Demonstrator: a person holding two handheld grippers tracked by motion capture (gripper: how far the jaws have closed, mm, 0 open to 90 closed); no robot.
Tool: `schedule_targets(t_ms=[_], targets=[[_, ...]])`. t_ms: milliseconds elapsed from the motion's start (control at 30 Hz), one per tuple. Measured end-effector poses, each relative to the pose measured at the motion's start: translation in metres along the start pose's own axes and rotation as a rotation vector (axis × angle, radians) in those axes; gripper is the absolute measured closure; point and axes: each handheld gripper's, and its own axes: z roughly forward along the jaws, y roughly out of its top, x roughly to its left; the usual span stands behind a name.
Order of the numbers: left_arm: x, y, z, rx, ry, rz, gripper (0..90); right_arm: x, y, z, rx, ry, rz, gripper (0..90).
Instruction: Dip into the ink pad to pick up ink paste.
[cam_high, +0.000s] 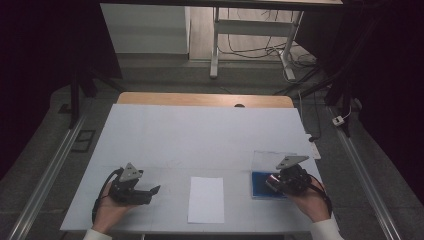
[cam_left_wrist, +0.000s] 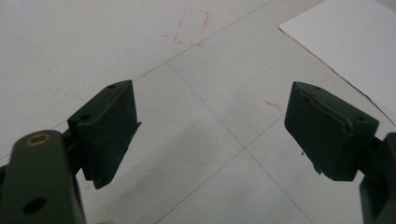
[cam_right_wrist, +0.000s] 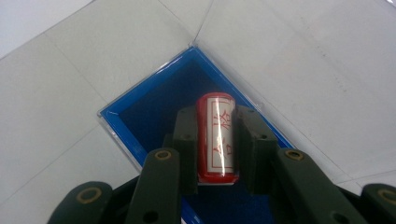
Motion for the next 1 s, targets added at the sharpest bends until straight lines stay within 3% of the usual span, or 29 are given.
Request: schedule_targets(t_ms=[333,467,700,1000], targets=[[-0.001,0.001,0.002,0.005,0.004,0.012,17.5,0.002,0.0,-0.007,-0.026,-0.009,-0.007,70.5],[0.0,0.001,0.003,0.008,0.003,0.011,17.5,0.003,0.002,-0.016,-0.084,-0.01,-0.003,70.4],[-0.001,0.001,0.001,0.004,0.002,0.013,17.5,0.007,0.009,-0.031,-0.125,-0.002,0.005,70.4],[0.0,0.001,0.001,0.006,0.0,0.009,17.5,0.006,0.009,-0.035,-0.135,-0.005,0.002,70.3]])
